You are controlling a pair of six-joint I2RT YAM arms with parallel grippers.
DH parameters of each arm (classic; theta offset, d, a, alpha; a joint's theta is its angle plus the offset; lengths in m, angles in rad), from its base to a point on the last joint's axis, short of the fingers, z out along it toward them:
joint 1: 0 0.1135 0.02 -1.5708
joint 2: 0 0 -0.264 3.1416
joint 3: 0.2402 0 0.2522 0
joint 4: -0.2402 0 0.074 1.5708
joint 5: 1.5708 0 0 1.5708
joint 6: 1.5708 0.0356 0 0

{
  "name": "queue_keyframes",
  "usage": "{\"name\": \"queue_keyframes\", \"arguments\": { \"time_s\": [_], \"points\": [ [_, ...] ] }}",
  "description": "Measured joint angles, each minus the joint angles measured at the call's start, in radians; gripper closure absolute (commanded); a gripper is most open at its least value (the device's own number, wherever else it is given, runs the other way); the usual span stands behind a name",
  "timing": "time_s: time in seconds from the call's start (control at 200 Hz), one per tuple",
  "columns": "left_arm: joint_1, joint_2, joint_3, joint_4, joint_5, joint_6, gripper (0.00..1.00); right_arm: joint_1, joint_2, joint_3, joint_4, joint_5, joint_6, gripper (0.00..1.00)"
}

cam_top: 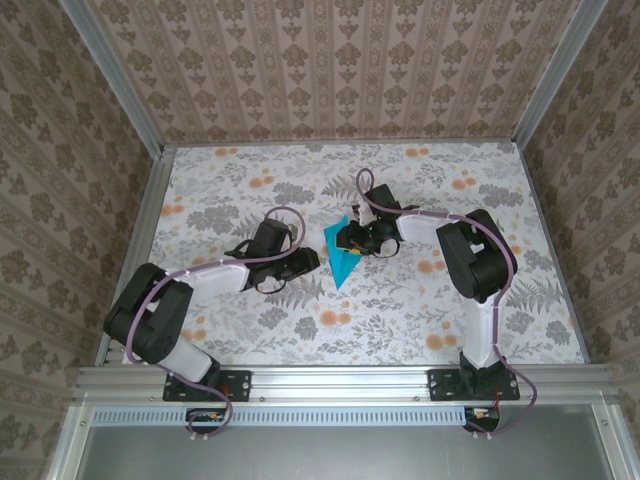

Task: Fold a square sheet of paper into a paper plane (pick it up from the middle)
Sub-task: Turn over the paper at the center of the table.

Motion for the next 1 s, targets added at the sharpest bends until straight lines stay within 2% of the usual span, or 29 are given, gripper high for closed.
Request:
{"name": "queue_keyframes", "arguments": {
  "time_s": [0.075, 0.25, 0.42, 0.59, 0.755, 1.0],
  "points": [
    [0.004, 0.003, 0.000, 0.000, 0.001, 0.000, 0.58, 0.000, 0.009, 0.001, 0.003, -0.014, 0.000, 0.70],
    [0.008, 0.005, 0.000, 0.003, 0.004, -0.001, 0.58, 0.000, 0.010, 0.002, 0.021, -0.033, -0.002, 0.89],
    [0.021, 0.005, -0.011, 0.021, 0.010, -0.008, 0.52, 0.000, 0.010, -0.002, 0.070, -0.052, -0.004, 0.97],
    [0.046, -0.021, -0.050, 0.039, 0.028, -0.029, 0.35, -0.005, -0.014, -0.057, 0.175, -0.092, 0.019, 0.99],
    [0.071, -0.102, -0.086, 0.099, 0.059, -0.063, 0.20, -0.024, -0.077, -0.128, 0.338, -0.176, 0.106, 0.99],
    [0.090, -0.167, -0.090, 0.258, 0.127, -0.117, 0.13, -0.045, -0.145, -0.172, 0.634, -0.290, 0.336, 0.99]
  ]
}}
